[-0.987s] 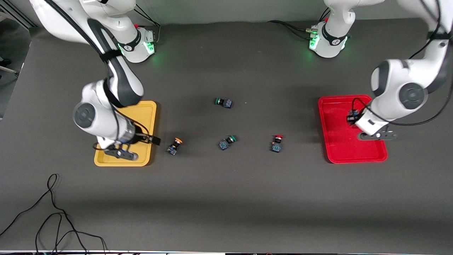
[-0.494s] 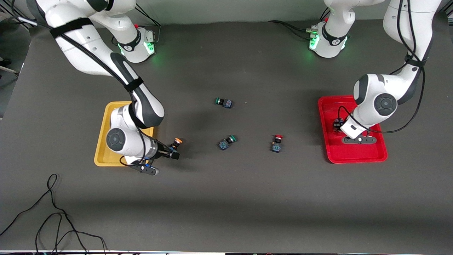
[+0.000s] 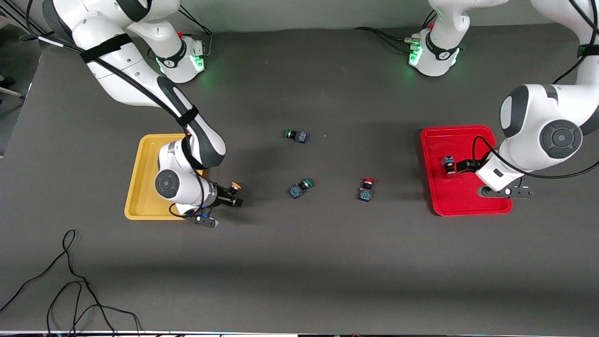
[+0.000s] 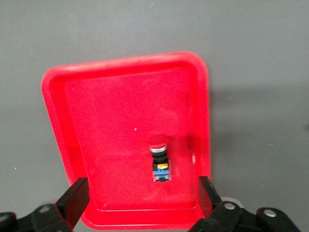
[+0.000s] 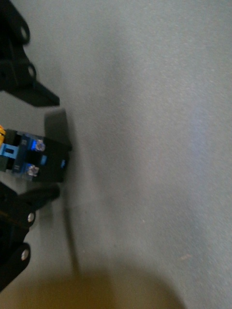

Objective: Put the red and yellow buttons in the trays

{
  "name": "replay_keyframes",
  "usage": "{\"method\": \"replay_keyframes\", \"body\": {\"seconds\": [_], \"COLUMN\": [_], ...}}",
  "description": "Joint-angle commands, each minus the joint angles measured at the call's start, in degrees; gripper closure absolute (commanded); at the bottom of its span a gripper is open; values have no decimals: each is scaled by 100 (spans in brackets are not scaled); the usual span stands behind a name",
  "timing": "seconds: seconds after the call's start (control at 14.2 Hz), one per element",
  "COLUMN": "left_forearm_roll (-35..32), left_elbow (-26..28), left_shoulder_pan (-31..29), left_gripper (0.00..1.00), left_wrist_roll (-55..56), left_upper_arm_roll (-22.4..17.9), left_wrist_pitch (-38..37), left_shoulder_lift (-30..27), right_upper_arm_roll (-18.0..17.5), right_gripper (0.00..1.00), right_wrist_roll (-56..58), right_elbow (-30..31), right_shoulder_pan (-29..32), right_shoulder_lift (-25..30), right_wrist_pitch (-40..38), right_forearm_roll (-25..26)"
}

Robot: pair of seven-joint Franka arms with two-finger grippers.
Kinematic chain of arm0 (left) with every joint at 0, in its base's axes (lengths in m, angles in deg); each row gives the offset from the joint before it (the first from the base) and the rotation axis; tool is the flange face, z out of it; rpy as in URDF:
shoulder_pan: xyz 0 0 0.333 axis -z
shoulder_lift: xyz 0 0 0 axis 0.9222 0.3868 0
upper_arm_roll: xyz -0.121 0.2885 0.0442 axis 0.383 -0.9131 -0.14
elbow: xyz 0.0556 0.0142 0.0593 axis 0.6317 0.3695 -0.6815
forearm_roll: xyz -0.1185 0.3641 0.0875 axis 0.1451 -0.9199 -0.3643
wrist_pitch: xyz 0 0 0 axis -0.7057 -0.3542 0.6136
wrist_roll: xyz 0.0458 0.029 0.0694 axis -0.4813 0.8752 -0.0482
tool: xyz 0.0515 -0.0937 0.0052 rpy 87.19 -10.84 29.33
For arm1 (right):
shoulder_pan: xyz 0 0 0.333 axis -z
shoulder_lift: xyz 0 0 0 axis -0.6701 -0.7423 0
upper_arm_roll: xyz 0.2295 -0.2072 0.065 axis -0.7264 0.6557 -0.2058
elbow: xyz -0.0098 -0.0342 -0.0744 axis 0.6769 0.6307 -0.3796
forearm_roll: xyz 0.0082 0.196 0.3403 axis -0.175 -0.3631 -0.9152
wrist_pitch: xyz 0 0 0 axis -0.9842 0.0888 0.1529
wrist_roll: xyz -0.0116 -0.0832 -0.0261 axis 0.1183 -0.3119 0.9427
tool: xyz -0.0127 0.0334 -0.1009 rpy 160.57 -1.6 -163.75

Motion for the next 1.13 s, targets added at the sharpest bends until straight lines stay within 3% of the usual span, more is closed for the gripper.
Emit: {"method": "replay_keyframes", "body": {"seconds": [0.0, 0.07, 0.14, 0.42, 0.56, 0.78, 0.85, 0.92, 0.99, 1.06], "left_forearm_roll": [335, 485, 591, 531, 382, -66, -93, -102, -102, -137], "left_elbow": [-142, -159, -186, -510, -651, -757, -757, -809, -871, -880], "left_shoulder_pan": [662, 952, 1277, 2420, 2519, 2511, 2502, 2502, 2511, 2511], "left_gripper": [0, 0, 0, 0, 0, 0, 0, 0, 0, 0], "left_wrist_roll": [347, 602, 970, 2246, 2256, 2221, 2213, 2221, 2221, 2213], "left_upper_arm_roll": [-19, -19, -19, -37, -37, -37, -45, -45, -45, -45], "left_wrist_pitch": [99, 300, 563, 1400, 1698, 2207, 2375, 2490, 2508, 2517], "left_shoulder_lift": [171, 258, 355, 1119, 1479, 2024, 2148, 2279, 2402, 2499], "right_upper_arm_roll": [-10, -10, -1, 174, 498, 1174, 1350, 1387, 1387, 1387], "right_gripper": [83, 92, 96, 96, 96, 94, 72, 8, 0, 0], "right_wrist_roll": [-150, -142, -133, 182, 699, 1911, 2159, 2213, 2162, 2135], "right_elbow": [95, 95, 86, 226, 778, 1316, 1308, 1291, 1282, 1221], "right_shoulder_pan": [-39, -31, -31, 39, 48, 48, 57, 101, 127, 127], "right_shoulder_lift": [182, 243, 322, 1094, 1586, 1993, 1941, 1853, 1792, 1721], "right_wrist_pitch": [5, -135, -267, -1189, -1209, -1209, -1183, -1095, -1025, -1024], "right_forearm_roll": [44, 44, 44, 71, 403, 440, 431, 405, 396, 396]}}
